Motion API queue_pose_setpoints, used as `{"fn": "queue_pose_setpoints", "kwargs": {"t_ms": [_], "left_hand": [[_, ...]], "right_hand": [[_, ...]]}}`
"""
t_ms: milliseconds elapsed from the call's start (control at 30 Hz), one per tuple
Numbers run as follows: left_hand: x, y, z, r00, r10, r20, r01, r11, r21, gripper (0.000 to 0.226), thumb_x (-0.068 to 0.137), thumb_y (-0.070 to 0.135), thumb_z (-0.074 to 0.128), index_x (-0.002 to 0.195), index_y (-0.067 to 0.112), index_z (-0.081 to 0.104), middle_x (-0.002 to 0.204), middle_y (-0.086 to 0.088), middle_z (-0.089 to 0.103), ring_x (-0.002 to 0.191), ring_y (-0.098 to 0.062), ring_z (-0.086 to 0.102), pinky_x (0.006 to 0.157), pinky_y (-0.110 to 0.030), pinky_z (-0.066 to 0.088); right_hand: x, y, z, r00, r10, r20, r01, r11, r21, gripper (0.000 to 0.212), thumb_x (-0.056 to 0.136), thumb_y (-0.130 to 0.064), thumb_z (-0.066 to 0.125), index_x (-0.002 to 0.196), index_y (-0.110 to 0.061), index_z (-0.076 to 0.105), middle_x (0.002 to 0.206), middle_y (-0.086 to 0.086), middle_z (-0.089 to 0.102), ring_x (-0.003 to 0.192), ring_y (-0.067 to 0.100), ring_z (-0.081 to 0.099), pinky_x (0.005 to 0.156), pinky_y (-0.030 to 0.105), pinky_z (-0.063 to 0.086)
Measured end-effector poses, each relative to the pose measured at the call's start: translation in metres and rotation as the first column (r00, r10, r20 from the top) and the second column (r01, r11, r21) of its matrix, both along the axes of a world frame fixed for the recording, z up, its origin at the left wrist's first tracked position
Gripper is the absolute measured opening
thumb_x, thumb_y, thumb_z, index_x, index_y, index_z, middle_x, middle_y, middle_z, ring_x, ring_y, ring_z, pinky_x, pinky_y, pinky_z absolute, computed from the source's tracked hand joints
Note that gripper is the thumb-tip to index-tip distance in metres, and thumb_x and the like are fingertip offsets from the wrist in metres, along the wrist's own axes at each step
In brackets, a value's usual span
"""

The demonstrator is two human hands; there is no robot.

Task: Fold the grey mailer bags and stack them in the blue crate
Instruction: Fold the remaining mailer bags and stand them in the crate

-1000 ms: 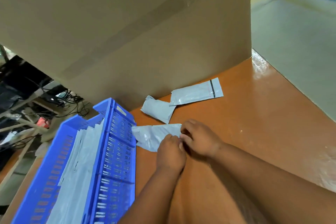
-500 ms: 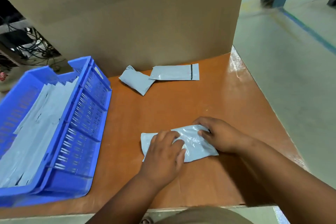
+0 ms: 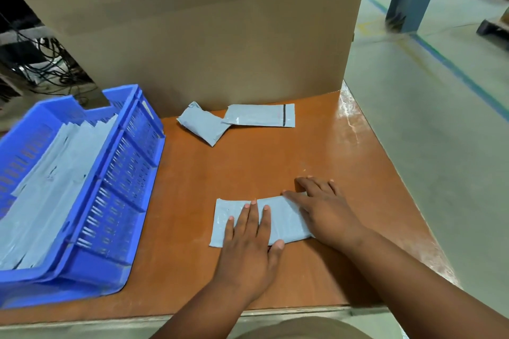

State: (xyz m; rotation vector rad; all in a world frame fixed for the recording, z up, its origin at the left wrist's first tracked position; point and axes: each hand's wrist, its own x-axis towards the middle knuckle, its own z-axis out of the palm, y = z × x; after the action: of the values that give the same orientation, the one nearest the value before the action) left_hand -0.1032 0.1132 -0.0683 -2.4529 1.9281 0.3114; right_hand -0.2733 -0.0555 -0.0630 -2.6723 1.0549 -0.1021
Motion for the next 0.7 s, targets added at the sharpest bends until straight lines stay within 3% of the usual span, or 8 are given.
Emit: {"fn": "queue_pose_setpoints", "kwargs": {"t_ms": [100,233,367,567,700], "left_hand": [[-0.001,-0.007,0.014,1.0,0.026,-0.005,-0.027,0.999,-0.032,0.078,0.101,0.063,-0.001,0.17,0.028,0.008,0.178,-0.004,-0.01,0.163,-0.022,-0.013,0.132,-0.052,0.002],[0.002,-0.041,0.022,0.997,-0.066,0.037,0.072,0.975,-0.209,0.067,0.107,0.044,0.016,0.165,0.015,0.032,0.178,-0.006,0.01,0.165,-0.023,0.0,0.132,-0.052,0.012],[-0.006,-0.071,0.005,0.991,-0.131,0.026,0.133,0.981,-0.141,0.066,0.107,0.036,0.021,0.168,0.013,0.023,0.178,-0.007,0.013,0.165,-0.022,0.002,0.133,-0.049,0.003],[-0.009,-0.073,-0.009,0.991,-0.121,0.053,0.126,0.986,-0.108,0.067,0.11,0.04,0.017,0.17,0.013,0.008,0.179,-0.007,0.001,0.164,-0.022,-0.008,0.132,-0.051,0.001],[-0.009,-0.074,-0.011,0.992,-0.12,0.035,0.124,0.984,-0.124,0.065,0.111,0.04,0.016,0.17,0.012,0.009,0.179,-0.006,0.001,0.164,-0.022,-0.011,0.132,-0.05,0.002]], "right_hand": [[0.002,-0.001,0.008,0.997,-0.042,0.069,0.037,0.997,0.071,0.042,0.111,-0.048,0.033,0.15,-0.044,0.049,0.164,-0.004,0.035,0.157,0.024,0.023,0.126,0.061,0.016],[0.015,-0.007,0.019,0.984,-0.105,0.144,0.114,0.992,-0.056,0.046,0.109,-0.047,0.035,0.148,-0.034,0.055,0.168,0.006,0.036,0.157,0.032,0.028,0.126,0.063,0.02],[0.033,0.001,0.009,0.998,-0.053,-0.027,0.051,0.997,-0.06,0.051,0.111,-0.041,0.032,0.161,-0.036,0.036,0.177,0.006,0.014,0.164,0.032,0.006,0.128,0.063,0.001],[0.023,0.008,-0.012,0.984,-0.168,-0.057,0.166,0.985,-0.04,0.062,0.109,-0.052,0.006,0.169,-0.037,0.016,0.179,0.0,0.0,0.164,0.023,-0.009,0.13,0.06,-0.004],[0.028,0.008,-0.011,0.979,-0.181,-0.091,0.179,0.983,-0.027,0.064,0.107,-0.053,0.002,0.169,-0.039,0.006,0.178,0.0,-0.011,0.163,0.024,-0.019,0.128,0.062,-0.01]]}}
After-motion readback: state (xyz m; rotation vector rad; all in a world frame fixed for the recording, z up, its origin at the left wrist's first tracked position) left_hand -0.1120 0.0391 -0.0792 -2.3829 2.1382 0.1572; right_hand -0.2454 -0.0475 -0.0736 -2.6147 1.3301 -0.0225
